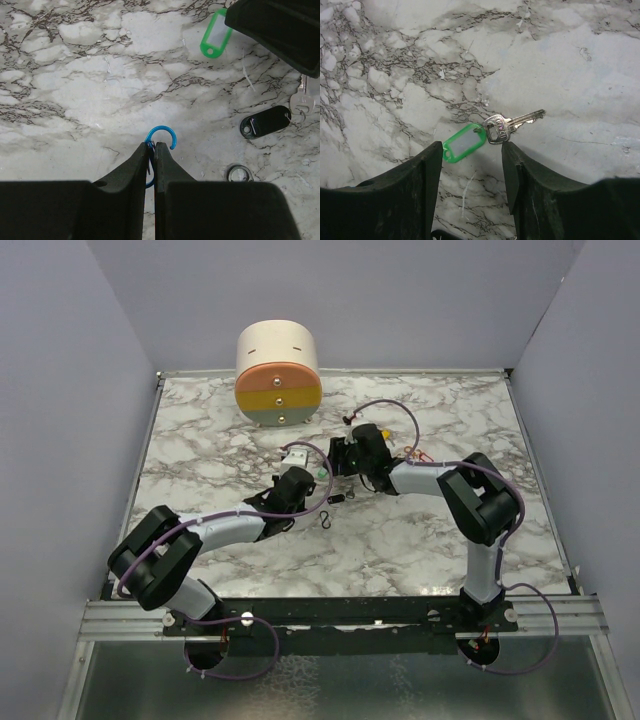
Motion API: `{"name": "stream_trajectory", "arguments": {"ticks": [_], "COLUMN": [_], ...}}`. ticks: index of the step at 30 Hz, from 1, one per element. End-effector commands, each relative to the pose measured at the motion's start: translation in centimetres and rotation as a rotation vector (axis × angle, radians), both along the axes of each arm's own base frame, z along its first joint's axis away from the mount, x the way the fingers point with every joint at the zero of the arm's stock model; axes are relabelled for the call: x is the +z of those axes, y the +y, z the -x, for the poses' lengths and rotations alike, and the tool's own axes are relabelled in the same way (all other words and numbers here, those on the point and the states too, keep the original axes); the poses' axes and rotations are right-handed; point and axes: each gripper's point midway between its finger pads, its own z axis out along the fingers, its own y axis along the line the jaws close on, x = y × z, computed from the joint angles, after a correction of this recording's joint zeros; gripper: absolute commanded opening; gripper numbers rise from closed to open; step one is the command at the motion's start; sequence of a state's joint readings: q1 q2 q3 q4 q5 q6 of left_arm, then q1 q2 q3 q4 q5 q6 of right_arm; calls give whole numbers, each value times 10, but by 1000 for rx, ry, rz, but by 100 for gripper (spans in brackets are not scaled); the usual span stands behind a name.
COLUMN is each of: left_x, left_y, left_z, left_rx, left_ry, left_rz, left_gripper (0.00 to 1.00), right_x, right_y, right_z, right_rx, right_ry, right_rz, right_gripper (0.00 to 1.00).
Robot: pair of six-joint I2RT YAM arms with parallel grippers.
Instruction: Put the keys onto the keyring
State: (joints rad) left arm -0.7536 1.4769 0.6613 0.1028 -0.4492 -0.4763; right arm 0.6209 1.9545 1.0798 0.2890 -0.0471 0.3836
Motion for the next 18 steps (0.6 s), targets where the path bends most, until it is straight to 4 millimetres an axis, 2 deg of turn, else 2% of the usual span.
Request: {"name": "stream_trajectory", "arguments": {"ticks": [1, 18], "left_x": [7, 8], "left_y": [0, 3], "left_z": [0, -1], "left_rx": [-11, -8], "left_ry": [-14, -16], "left_rz": [27, 34], "left_gripper": [0, 0], "right_x": [-6, -19], "right_y": [7, 0], "right_z": [3, -1], "right_rx": [-33, -119], "right_ry": [57, 155], "right_rz": [-46, -110], "right_gripper": [52, 61]}}
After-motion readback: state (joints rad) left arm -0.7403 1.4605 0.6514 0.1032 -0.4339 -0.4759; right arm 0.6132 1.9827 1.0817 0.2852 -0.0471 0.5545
